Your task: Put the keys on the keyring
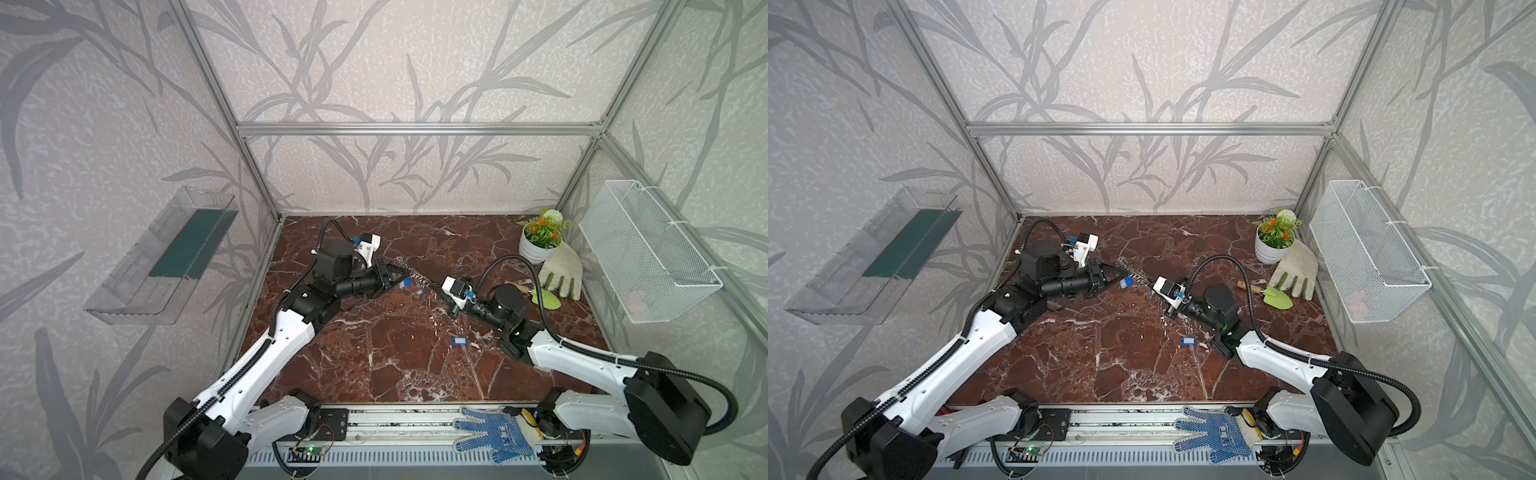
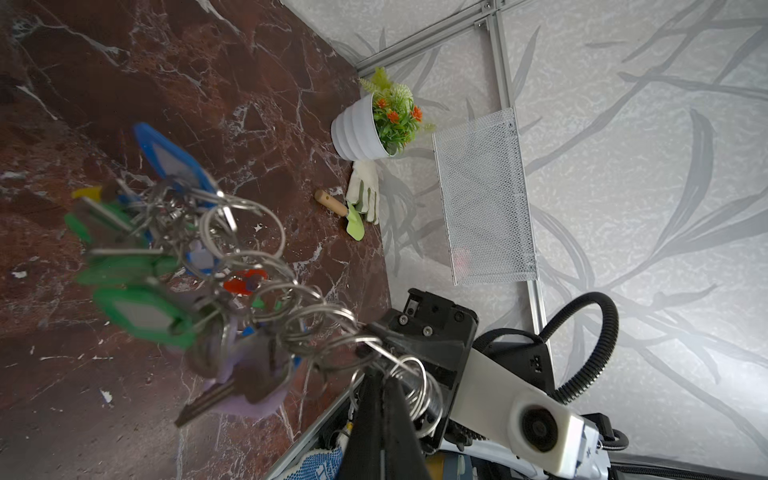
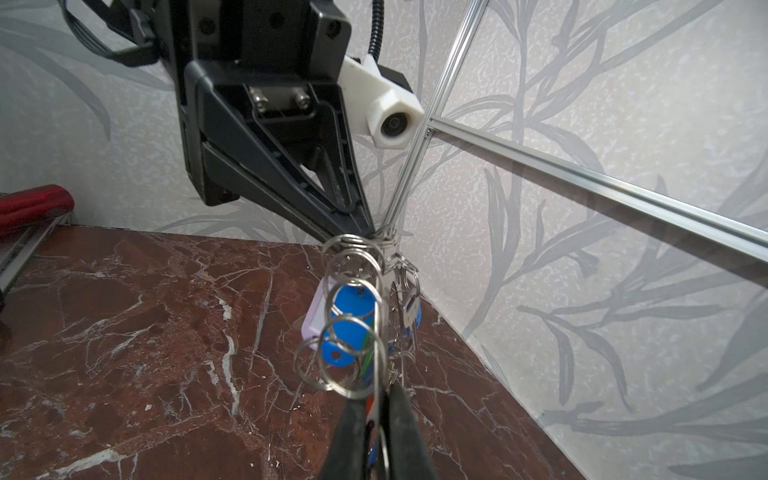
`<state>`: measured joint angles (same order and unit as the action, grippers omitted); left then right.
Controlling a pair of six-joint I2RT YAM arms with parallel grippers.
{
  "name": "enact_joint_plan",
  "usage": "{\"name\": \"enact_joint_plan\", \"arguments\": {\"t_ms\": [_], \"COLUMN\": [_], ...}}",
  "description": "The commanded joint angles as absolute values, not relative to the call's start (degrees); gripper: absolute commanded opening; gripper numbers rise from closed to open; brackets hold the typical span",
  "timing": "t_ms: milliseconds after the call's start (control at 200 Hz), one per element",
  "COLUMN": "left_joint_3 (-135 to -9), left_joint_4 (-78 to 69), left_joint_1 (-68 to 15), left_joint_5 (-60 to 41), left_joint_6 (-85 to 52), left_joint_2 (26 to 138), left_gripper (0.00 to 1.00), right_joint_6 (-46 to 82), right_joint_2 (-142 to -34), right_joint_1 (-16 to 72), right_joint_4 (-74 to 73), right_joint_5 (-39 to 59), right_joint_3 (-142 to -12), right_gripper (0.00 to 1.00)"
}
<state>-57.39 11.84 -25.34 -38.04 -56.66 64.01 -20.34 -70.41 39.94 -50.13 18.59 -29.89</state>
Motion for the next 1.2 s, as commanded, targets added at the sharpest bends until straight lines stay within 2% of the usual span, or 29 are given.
{"name": "enact_joint_plan", "arguments": {"t_ms": [0,560,675,790,880,940,1045,1195], "left_joint_3": [-60.2,-65.4,-66.1,-67.1,-64.7,-63.2,-62.6,-63.2], "left_joint_4": [15.5,16.7,21.1,27.7,22.7,19.2,16.5,15.7], "left_joint_1": [-22.6,-22.3,-22.2,-21.7,-20.7,-20.2,-19.5,-19.4], "left_joint_5": [-38.0,-40.7,-39.7,-36.3,-43.1,-45.6,-48.0,-51.1], "left_joint_6": [-56.3,-52.9,-44.5,-35.2,-35.8,-37.4,-38.6,-38.6], "left_joint_2": [64.7,67.1,67.3,67.5,66.8,66.2,66.3,67.8], "left_gripper": [0.0,0.0,0.0,0.16,0.36,0.44,0.5,0.51], "right_joint_6": [-21.6,-22.0,-21.3,-20.0,-18.3,-17.4,-15.4,-12.7], "right_joint_2": [-68.6,-70.8,-70.8,-70.4,-69.0,-68.4,-67.9,-67.7], "right_joint_1": [39.3,40.3,40.3,40.2,40.3,40.3,40.1,39.8], "right_joint_4": [-58.7,-60.5,-60.5,-59.1,-55.1,-52.5,-49.9,-48.0], "right_joint_5": [13.0,12.1,13.1,14.7,16.9,18.7,21.6,24.7], "right_joint_3": [-29.4,-27.9,-27.9,-28.5,-29.6,-30.3,-31.4,-32.6], "right_gripper": [0.0,0.0,0.0,0.0,0.0,0.0,0.0,0.0]}}
